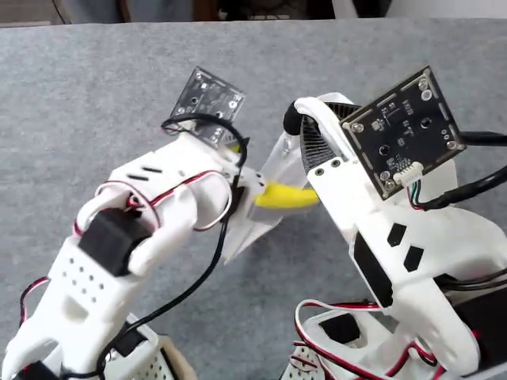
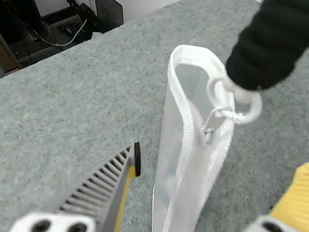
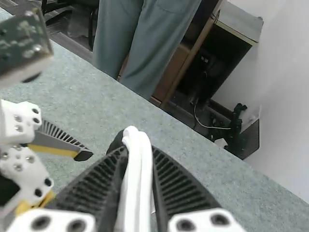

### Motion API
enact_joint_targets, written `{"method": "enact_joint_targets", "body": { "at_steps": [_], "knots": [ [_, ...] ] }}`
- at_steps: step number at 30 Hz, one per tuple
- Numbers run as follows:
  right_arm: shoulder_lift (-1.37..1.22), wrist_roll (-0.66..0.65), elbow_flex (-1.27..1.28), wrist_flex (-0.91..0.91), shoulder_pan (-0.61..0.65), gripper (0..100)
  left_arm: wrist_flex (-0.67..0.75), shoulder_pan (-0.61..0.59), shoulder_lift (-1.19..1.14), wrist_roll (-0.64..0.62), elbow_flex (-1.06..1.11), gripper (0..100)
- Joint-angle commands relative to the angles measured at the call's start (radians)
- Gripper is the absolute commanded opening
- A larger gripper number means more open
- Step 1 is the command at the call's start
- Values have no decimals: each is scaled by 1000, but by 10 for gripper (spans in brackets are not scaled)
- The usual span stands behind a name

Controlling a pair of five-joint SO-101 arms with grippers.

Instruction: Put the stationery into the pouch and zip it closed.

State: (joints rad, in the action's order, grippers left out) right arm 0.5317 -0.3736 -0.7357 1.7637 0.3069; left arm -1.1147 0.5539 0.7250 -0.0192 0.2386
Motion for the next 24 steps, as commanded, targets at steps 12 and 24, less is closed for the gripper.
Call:
{"method": "enact_joint_targets", "body": {
  "at_steps": [12, 24],
  "knots": [
    [19, 5, -18, 3, -34, 12, 84, 65, -75, 63, -13, 470],
    [79, 31, 82, 0, -58, 12, 126, 65, -77, 64, -13, 470]
  ]
}}
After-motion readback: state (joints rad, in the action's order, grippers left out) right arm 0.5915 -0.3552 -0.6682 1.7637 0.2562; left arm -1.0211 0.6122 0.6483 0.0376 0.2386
